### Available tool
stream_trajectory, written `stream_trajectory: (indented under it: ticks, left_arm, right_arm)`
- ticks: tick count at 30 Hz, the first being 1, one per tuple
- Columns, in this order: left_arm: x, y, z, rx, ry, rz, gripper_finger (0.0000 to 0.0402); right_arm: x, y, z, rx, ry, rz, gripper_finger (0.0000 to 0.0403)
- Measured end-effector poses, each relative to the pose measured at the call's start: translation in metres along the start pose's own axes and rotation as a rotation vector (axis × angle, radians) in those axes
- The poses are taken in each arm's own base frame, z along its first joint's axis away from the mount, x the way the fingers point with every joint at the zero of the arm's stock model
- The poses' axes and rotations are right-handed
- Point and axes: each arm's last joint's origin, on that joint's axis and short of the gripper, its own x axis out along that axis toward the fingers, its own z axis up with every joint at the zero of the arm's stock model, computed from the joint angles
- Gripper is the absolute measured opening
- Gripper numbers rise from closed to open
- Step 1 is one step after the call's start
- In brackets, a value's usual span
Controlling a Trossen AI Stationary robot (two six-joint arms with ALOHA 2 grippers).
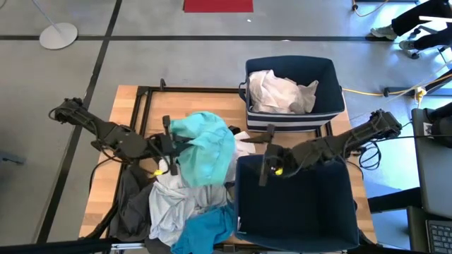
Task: Sort clothes
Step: Put the light blue shorts into the bottom blue bin
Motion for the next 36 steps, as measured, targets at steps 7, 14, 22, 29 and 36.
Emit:
stream_trajectory:
  ticks: [7, 14, 22, 29, 36]
  left_arm:
    - [0.019, 0.0, -0.006, 0.008, 0.041, 0.05, 0.0016]
    - [0.026, -0.004, -0.005, 0.0, 0.031, 0.056, 0.0022]
    - [0.028, -0.005, -0.004, -0.004, 0.021, 0.058, 0.0023]
    - [0.028, -0.009, -0.003, 0.012, -0.009, -0.079, 0.0023]
    - [0.028, -0.008, 0.003, -0.002, -0.064, -0.076, 0.0023]
  right_arm:
    - [0.029, -0.026, -0.005, -0.027, -0.069, 0.017, 0.0294]
    - [0.061, -0.04, -0.025, 0.003, -0.057, 0.07, 0.0294]
    - [0.089, -0.041, -0.042, 0.017, -0.051, 0.081, 0.0294]
    - [0.099, -0.041, -0.054, 0.009, -0.016, 0.085, 0.0294]
    - [0.099, -0.042, -0.053, 0.012, -0.027, 0.099, 0.0248]
